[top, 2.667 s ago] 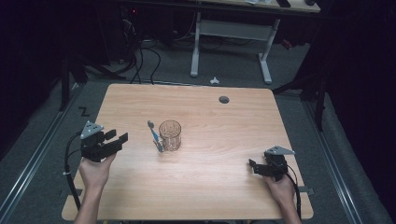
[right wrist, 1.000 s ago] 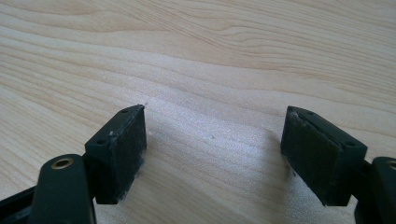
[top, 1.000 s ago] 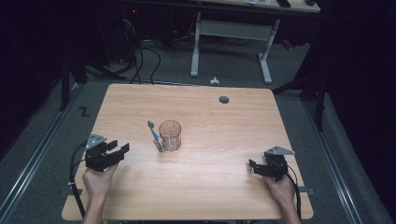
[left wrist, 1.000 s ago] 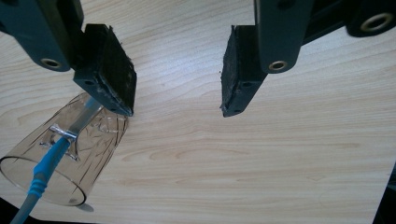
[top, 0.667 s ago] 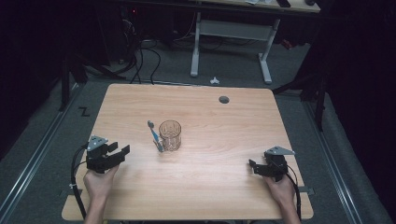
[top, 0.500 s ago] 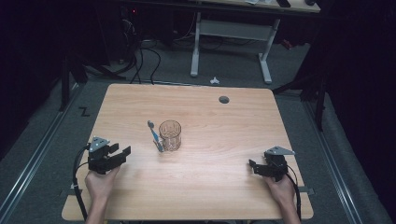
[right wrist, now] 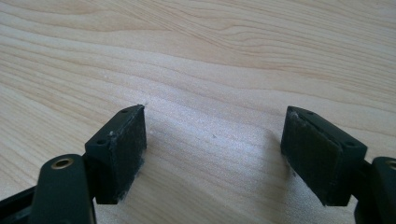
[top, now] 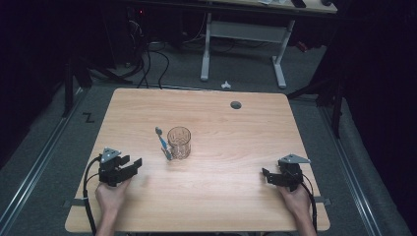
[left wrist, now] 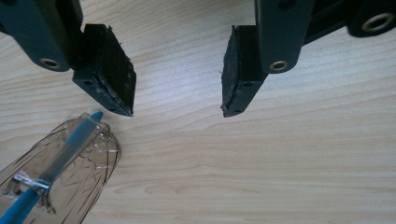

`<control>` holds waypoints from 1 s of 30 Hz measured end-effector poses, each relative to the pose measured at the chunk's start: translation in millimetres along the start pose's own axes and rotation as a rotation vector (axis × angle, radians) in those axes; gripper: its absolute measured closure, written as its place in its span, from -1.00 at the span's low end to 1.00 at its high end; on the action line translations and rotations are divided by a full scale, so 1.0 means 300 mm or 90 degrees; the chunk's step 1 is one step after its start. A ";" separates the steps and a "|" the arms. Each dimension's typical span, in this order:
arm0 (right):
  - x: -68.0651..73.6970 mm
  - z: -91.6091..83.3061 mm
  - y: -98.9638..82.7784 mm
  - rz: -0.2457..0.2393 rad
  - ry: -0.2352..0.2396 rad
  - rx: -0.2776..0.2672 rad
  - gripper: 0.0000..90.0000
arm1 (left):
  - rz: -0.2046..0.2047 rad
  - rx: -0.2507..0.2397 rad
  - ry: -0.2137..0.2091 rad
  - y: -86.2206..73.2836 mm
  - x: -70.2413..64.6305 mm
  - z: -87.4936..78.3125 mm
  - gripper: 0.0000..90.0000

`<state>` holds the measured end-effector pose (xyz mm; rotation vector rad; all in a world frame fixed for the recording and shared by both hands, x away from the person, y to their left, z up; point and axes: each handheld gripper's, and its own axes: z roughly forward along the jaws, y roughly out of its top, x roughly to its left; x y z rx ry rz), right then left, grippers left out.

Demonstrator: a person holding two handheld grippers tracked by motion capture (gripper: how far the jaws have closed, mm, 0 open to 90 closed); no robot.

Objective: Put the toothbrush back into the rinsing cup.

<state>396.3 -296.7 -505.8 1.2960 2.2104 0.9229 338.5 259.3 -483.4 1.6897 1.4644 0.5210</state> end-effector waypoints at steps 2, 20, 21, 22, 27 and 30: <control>0.000 0.000 0.000 0.000 0.000 0.000 -0.50 | -0.001 0.003 -0.001 -0.005 -0.001 0.006 0.00; 0.000 0.000 0.000 0.000 0.000 0.000 -0.50 | 0.020 0.022 0.014 -0.045 -0.020 0.051 0.00; 0.001 0.000 0.000 0.001 0.000 0.000 -0.50 | 0.022 0.020 0.014 -0.047 -0.021 0.053 0.00; 0.001 -0.001 0.000 0.001 0.000 0.000 -0.50 | 0.021 0.021 0.013 -0.049 -0.022 0.055 0.00; 0.001 -0.001 0.000 0.001 0.000 0.000 -0.50 | 0.035 0.025 0.017 -0.053 -0.033 0.069 0.01; 0.001 -0.001 0.000 0.001 0.000 0.000 -0.50 | 0.040 0.029 0.020 -0.055 -0.039 0.077 0.01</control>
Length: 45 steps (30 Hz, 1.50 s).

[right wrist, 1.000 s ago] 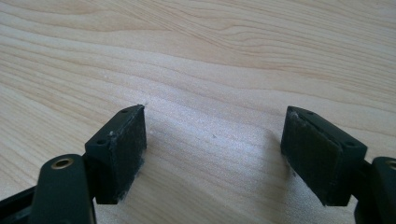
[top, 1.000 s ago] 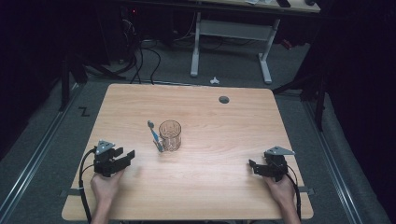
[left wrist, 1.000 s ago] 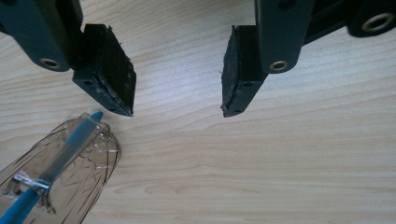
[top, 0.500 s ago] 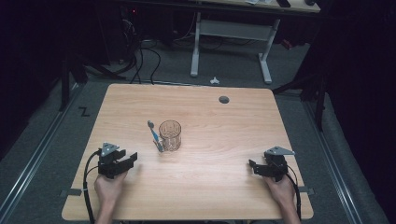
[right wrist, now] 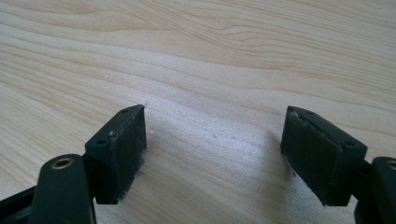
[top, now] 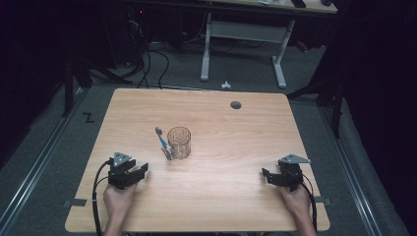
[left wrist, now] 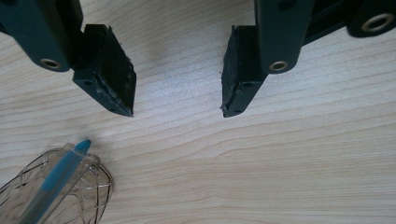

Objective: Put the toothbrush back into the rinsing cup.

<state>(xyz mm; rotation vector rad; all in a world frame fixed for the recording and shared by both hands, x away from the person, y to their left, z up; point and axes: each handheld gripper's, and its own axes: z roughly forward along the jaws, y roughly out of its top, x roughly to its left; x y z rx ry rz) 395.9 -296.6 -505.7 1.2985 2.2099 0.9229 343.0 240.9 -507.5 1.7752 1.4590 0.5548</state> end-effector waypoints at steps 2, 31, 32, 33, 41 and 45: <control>0.000 0.000 0.000 0.000 0.000 0.000 -0.50 | 0.004 0.003 0.001 -0.001 -0.004 0.008 0.01; 0.000 0.000 -0.001 -0.001 0.001 0.000 -0.50 | 0.035 0.015 0.028 -0.001 -0.039 0.030 -0.08; 0.000 0.000 -0.001 -0.002 0.001 0.000 -0.50 | 0.034 0.015 0.027 -0.001 -0.038 0.030 -0.09; 0.000 0.000 -0.001 -0.002 0.001 -0.001 -0.50 | 0.033 0.015 0.026 -0.001 -0.038 0.029 -0.11; 0.000 0.000 -0.001 -0.002 0.001 -0.001 -0.50 | 0.038 0.019 0.025 -0.002 -0.041 0.029 -0.18; 0.000 0.000 -0.001 -0.002 0.001 0.000 -0.50 | 0.039 0.019 0.024 -0.002 -0.041 0.029 -0.19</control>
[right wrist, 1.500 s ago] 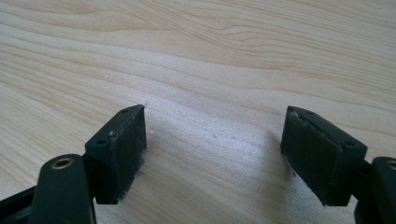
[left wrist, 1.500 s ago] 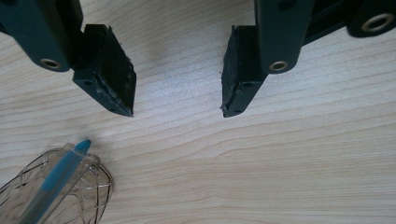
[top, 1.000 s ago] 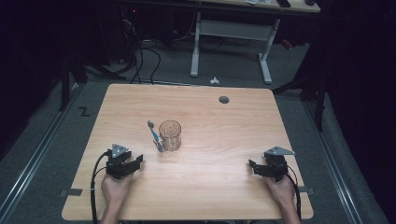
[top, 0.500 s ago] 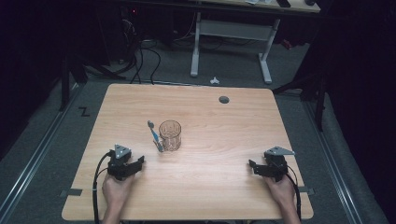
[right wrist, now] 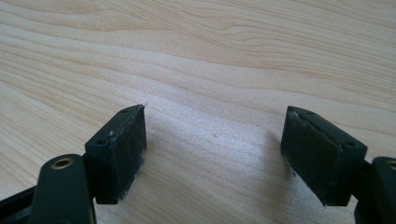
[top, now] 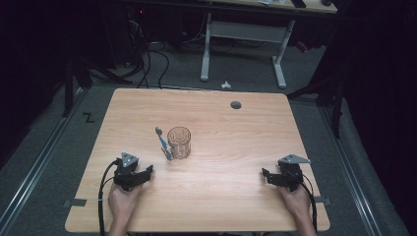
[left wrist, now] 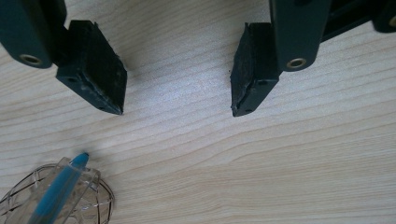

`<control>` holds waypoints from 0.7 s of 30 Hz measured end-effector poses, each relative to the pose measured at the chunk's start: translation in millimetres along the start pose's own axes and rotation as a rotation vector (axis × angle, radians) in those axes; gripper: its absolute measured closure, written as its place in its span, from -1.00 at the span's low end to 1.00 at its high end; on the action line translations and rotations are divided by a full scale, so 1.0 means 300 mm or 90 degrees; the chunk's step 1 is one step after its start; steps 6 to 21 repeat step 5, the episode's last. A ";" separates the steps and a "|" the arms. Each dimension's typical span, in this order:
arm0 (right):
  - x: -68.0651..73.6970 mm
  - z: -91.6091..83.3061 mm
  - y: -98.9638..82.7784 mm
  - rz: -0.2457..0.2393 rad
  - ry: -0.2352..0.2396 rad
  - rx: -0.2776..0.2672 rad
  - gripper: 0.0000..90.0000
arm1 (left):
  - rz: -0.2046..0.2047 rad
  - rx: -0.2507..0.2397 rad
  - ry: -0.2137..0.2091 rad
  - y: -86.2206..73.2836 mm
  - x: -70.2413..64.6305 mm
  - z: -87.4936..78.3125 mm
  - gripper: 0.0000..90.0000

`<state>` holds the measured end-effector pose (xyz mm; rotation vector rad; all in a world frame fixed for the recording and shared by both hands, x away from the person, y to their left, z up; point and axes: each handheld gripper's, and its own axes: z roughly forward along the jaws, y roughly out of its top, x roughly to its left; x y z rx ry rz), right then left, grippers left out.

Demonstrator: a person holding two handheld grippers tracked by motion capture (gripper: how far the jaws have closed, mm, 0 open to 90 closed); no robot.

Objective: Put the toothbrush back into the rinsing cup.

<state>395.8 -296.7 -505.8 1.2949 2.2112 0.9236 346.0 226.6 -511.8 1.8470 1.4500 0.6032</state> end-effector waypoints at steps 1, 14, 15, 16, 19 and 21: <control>0.000 0.000 0.000 0.000 0.000 0.000 -0.50 | 0.000 0.000 -0.001 0.000 0.000 0.000 -0.19; 0.000 0.000 0.000 0.000 0.000 0.000 -0.50 | -0.010 -0.003 -0.010 0.000 0.006 -0.001 -0.21; 0.000 0.000 0.000 0.000 0.000 0.000 -0.50 | -0.010 -0.003 -0.010 0.000 0.006 -0.001 -0.21; 0.000 0.000 0.000 0.000 0.000 0.000 -0.50 | -0.010 -0.003 -0.010 0.000 0.006 -0.001 -0.21; 0.000 0.000 0.000 0.000 0.000 0.000 -0.50 | -0.010 -0.003 -0.010 0.000 0.006 -0.001 -0.21; 0.000 0.000 0.000 0.000 0.000 0.000 -0.50 | -0.010 -0.003 -0.010 0.000 0.006 -0.001 -0.21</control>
